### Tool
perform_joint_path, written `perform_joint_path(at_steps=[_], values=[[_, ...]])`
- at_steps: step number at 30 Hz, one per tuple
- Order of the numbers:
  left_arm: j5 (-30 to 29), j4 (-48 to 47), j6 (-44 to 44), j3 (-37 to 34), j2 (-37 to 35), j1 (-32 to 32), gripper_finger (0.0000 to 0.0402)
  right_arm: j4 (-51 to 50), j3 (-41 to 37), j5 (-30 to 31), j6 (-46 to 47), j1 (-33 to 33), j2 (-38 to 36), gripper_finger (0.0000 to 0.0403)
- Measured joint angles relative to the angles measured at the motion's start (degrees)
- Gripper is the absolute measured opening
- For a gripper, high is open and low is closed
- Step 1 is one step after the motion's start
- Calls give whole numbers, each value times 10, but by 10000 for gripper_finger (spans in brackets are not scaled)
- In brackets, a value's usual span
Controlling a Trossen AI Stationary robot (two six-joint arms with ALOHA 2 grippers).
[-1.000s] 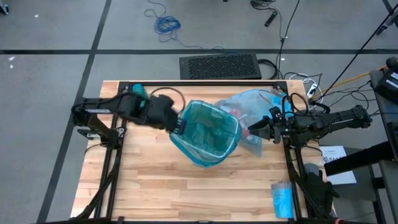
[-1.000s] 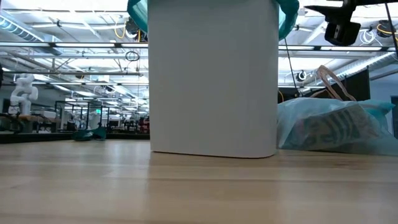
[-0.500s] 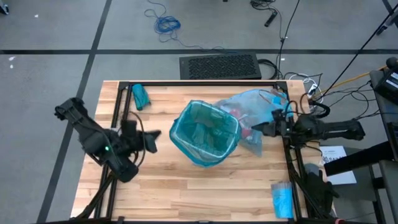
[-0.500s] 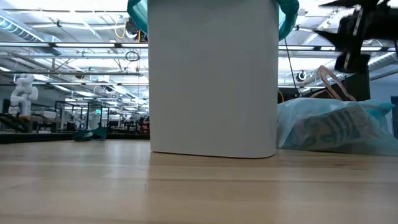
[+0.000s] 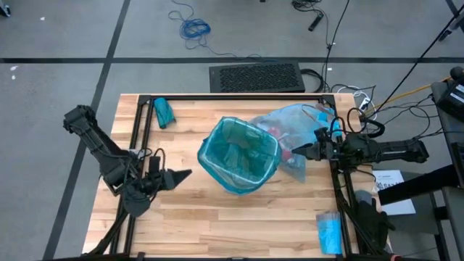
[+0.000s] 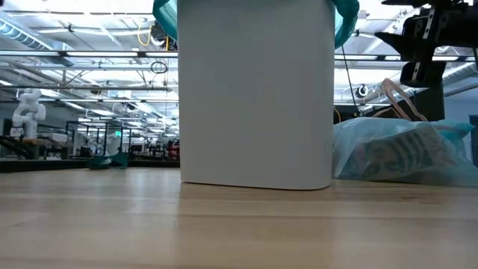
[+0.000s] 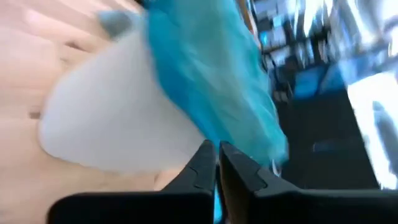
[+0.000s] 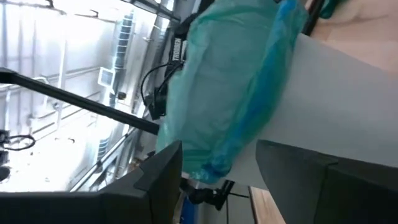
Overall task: Place trash/remove bag and relplace
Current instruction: Insert the blue trash bag into the white trash bin
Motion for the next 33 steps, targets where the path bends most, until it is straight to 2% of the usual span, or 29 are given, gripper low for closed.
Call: perform_joint_path(at_steps=[4,8,12,19,24,30,33], values=[[-49,5,-86,-41,-14,16,66,6,0,2,0,-1,8,199],[-49,7,-100,-48,-19,26,112,5,0,4,1,-2,16,199],[-19,6,-99,-48,-19,55,134,5,0,6,0,-11,34,199],[30,13,-67,-48,-17,102,137,8,0,4,-1,-32,54,199],[35,37,-26,-48,-17,111,137,17,0,2,-4,-42,55,199],[50,78,-22,-67,-7,115,135,17,0,1,-7,-52,55,199],[46,103,-21,-76,1,119,116,18,0,-4,-7,-55,55,199]])
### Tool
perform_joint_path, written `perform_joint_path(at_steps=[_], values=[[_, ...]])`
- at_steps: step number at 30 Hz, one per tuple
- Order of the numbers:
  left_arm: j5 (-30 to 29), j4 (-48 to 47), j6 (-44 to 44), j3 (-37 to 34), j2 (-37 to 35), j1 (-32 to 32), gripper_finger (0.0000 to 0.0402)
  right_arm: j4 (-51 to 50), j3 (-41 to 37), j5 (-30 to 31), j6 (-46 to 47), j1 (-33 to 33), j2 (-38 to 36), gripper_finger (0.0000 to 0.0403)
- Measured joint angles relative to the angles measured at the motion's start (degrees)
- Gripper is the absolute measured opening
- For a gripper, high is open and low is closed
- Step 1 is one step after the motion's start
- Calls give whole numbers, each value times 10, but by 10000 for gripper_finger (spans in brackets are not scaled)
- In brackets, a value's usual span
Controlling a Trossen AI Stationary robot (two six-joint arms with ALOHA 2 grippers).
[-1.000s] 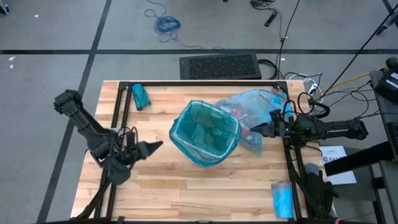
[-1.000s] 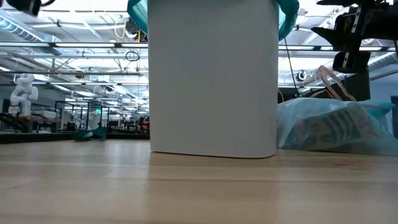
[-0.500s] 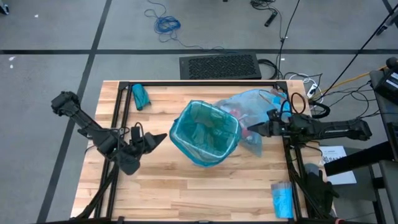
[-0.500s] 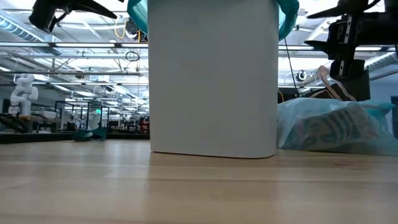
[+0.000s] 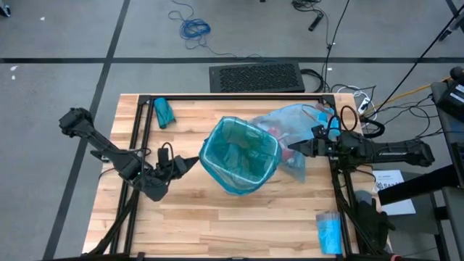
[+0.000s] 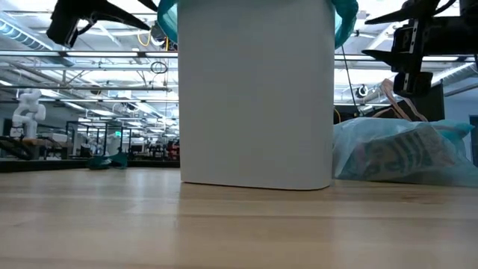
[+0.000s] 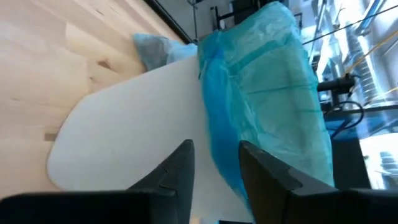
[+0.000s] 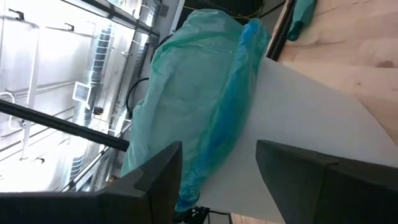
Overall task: Place trash/remove bag and relplace
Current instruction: Insert the blue trash bag into the white trash bin
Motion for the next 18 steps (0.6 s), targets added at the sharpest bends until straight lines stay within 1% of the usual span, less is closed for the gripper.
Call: perform_joint_path(at_steps=[2,5,7,9,11,18], values=[[-3,14,1,-8,5,3,87,0,0,-7,0,0,0,199],[-18,30,0,-14,11,4,26,1,0,-10,3,0,1,199],[-26,43,1,-16,12,3,9,1,0,-10,3,0,1,199],[-31,43,1,-16,12,-3,20,1,0,-10,3,0,1,199],[-44,42,0,-17,13,-8,46,0,0,-10,3,0,1,199],[-63,42,-6,-23,12,-25,166,0,0,-10,3,0,1,199]])
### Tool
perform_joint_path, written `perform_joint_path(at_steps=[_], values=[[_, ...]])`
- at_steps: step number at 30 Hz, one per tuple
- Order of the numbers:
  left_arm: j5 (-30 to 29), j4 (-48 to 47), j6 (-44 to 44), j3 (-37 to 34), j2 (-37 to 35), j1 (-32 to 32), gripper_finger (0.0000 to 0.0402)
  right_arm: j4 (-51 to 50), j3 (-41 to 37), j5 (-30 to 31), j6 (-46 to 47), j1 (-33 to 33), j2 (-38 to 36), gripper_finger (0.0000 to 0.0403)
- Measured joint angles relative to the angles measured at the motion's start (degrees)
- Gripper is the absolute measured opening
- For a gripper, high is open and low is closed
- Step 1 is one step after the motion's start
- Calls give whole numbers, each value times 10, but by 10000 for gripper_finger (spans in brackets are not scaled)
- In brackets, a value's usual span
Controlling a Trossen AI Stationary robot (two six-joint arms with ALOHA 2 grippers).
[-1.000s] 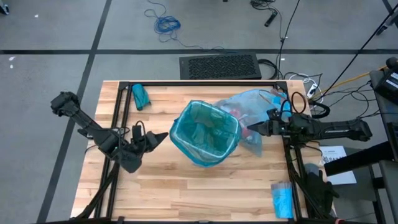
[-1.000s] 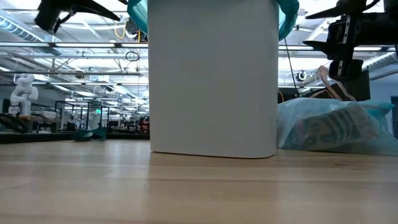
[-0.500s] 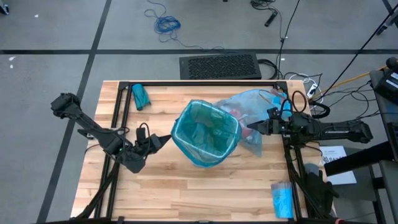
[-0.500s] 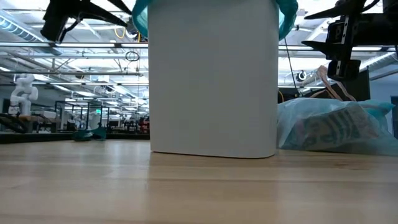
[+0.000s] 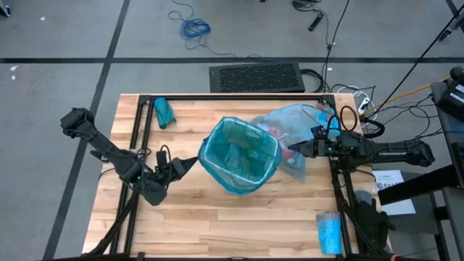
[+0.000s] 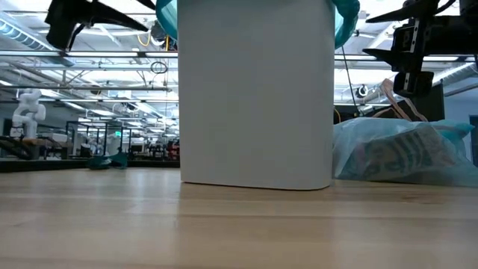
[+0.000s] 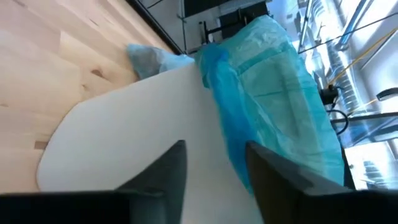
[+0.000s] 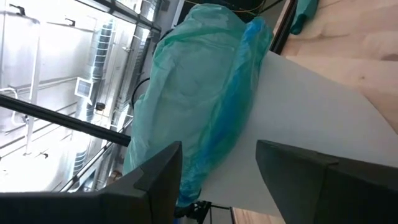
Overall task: Place trash/remove bag and relplace
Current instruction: Insert the blue trash bag into the white trash bin
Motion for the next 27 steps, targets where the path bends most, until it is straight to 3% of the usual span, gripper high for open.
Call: perform_joint_path(at_steps=[3,6,9,14,21,27], values=[[-22,-2,-22,-13,0,-2,206,-2,0,0,0,0,0,199],[-38,4,-28,-25,0,-2,221,-2,0,0,0,0,0,199],[-38,9,-28,-32,0,-3,217,-2,0,0,0,0,0,199],[15,-13,-27,-33,-8,-34,203,-1,0,0,0,0,0,199],[17,-8,-28,-33,-11,-45,200,-1,0,2,-1,0,0,199],[-1,63,-3,-33,-12,-27,200,-2,0,3,-2,0,0,199]])
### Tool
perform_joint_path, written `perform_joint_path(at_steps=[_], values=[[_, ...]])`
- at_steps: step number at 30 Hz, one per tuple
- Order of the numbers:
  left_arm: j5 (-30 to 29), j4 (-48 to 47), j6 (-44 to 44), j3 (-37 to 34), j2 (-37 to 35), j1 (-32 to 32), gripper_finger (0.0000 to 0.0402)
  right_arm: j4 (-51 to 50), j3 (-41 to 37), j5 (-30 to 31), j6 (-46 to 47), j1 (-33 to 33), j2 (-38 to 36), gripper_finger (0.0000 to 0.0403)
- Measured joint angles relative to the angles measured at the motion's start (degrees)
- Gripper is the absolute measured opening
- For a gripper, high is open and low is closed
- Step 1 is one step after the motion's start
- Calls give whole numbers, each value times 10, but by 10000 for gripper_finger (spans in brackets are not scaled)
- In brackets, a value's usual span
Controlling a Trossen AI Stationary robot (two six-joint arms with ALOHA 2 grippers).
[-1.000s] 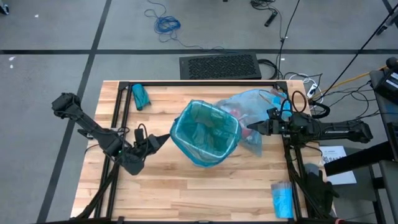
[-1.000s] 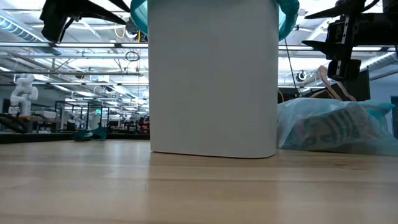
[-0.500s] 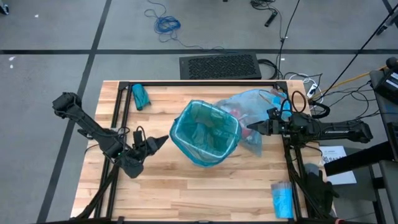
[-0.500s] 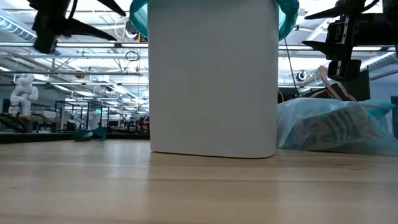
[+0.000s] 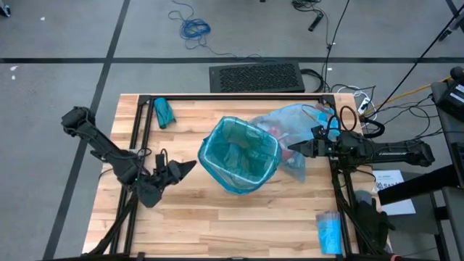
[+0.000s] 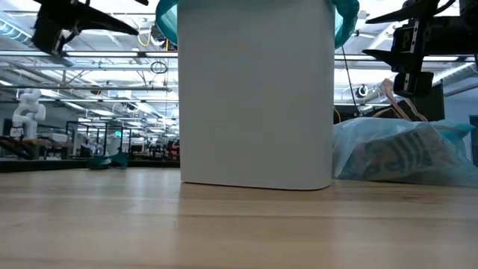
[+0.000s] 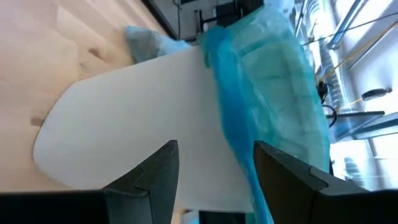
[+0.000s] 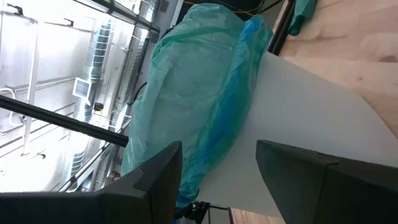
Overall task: Place trash/remove bag and relplace
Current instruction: Insert the blue trash bag into the white trash bin
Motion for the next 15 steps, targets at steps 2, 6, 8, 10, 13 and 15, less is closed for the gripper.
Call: perform_joint_path(at_steps=[2,6,8,10,13,15], values=[[14,15,26,0,0,9,200,0,0,0,0,0,0,199],[24,23,52,0,0,30,200,0,0,0,0,0,0,199],[24,23,54,0,0,40,200,0,0,0,0,0,0,199],[26,23,55,0,0,47,200,0,0,0,0,0,0,199],[38,26,68,0,0,57,200,0,0,4,0,0,0,199],[39,37,81,0,0,60,200,0,0,7,0,0,0,199]])
